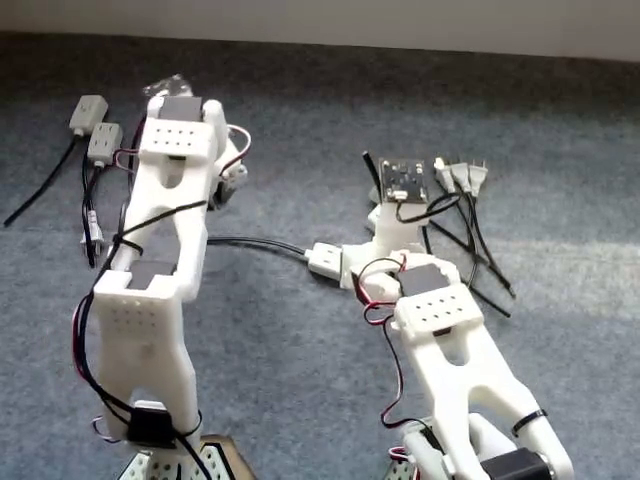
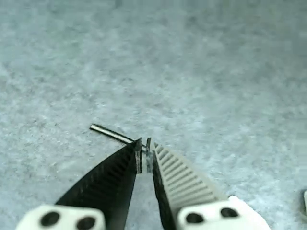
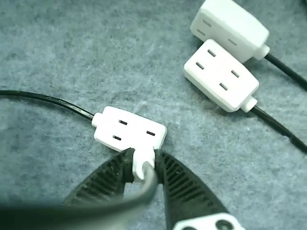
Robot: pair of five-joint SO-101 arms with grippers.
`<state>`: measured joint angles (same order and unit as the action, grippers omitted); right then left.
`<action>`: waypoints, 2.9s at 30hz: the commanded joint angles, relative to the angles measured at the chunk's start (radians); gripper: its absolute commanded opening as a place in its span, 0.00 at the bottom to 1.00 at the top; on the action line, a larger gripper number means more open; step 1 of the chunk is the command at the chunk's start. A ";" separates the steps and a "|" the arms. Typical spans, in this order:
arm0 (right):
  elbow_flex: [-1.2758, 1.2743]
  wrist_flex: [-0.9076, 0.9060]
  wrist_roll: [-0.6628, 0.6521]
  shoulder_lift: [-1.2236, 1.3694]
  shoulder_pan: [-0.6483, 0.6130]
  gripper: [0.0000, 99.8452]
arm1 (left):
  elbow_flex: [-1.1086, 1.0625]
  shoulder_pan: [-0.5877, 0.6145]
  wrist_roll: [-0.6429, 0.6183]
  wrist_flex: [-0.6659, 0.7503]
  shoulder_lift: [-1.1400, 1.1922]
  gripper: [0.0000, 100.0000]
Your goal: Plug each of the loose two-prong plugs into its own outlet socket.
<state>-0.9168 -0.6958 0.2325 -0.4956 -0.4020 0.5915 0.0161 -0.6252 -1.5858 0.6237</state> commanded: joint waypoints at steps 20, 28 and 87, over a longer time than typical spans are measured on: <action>0.018 0.021 -0.021 0.036 -0.005 0.01 | 0.022 -0.246 0.121 -0.117 0.245 0.05; 0.016 0.041 -0.020 0.042 -0.005 0.01 | 0.021 -0.240 0.121 -0.163 0.242 0.05; 0.122 0.002 0.034 0.423 -0.097 0.01 | 0.202 -0.007 -0.048 -0.046 0.209 0.05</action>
<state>-0.8707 -0.6068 0.2585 -0.1964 -0.4680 0.7557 0.0023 -0.6621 -1.6395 0.8431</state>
